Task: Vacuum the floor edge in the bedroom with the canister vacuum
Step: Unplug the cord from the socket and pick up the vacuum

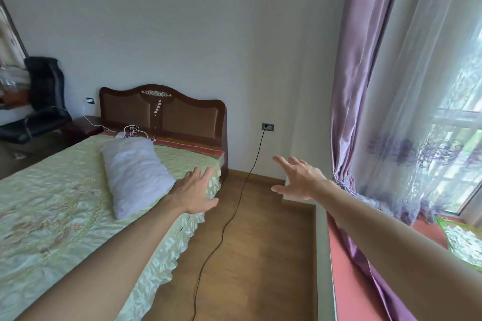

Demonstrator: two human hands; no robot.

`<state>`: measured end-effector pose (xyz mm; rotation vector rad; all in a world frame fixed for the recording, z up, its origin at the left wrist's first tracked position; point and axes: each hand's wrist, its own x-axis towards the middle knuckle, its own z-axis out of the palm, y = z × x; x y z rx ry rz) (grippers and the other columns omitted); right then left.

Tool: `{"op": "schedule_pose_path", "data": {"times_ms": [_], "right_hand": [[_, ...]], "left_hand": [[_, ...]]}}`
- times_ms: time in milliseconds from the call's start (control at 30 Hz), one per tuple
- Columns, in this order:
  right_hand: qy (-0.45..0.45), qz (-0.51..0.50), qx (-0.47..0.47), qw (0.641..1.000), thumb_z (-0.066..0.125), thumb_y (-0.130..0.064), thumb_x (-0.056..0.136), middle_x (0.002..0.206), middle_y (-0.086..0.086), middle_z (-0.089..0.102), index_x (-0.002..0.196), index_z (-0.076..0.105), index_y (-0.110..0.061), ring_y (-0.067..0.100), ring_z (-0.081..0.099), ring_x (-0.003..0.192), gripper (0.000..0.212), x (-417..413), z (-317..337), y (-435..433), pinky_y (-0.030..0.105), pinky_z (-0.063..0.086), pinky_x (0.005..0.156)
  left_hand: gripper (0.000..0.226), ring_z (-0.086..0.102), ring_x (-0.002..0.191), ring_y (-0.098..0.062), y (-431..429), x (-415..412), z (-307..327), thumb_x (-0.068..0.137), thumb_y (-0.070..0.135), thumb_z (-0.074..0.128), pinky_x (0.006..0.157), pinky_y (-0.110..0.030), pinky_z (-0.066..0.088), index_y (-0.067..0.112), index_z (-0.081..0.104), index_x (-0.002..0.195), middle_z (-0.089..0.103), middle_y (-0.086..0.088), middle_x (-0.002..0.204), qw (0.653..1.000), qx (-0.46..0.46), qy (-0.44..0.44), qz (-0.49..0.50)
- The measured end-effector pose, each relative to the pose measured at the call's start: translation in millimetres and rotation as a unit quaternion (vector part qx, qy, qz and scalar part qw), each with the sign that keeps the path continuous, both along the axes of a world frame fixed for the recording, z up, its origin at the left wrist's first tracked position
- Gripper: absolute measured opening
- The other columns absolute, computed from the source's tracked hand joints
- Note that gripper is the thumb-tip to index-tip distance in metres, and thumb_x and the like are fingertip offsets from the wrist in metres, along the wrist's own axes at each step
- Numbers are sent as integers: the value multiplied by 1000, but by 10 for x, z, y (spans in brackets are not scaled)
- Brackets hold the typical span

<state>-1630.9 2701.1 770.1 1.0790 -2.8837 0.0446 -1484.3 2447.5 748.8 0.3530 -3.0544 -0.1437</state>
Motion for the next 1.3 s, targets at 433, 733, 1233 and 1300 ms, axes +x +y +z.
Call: {"op": "schedule_pose_path", "data": {"times_ms": [433,733,1233,1300], "right_hand": [[-48,-18,-17,999,56,-64,88,134,7,47,153,12,-36,31,51,122,83,-1532,-112,534,45,51,92],[-63,-32,-32,997,56,-63,87,133,7,49,154,11,-35,30,54,119,85,-1873,-151,777,45,52,91],[-44,-44,-9,998,55,-61,90,137,6,47,155,8,-35,29,52,121,84,-2193,-93,413,39,51,84],[-36,-48,-8,998,55,-60,91,137,6,46,156,8,-35,29,52,122,84,-2268,-74,294,38,50,83]], "left_hand": [[78,50,114,-29,539,-1364,24,87,48,61,84,-42,49,24,19,149,41,-10,131,999,19,-32,25],[79,49,121,-34,751,-1917,139,88,46,61,86,-43,46,23,18,150,37,-13,143,999,-2,-34,3],[78,52,120,-33,396,-2424,107,88,48,60,88,-43,47,23,19,150,40,-11,138,999,30,-24,-11],[78,52,120,-33,278,-2551,112,89,48,60,89,-44,49,23,19,151,40,-12,139,999,32,-23,-13]]}}
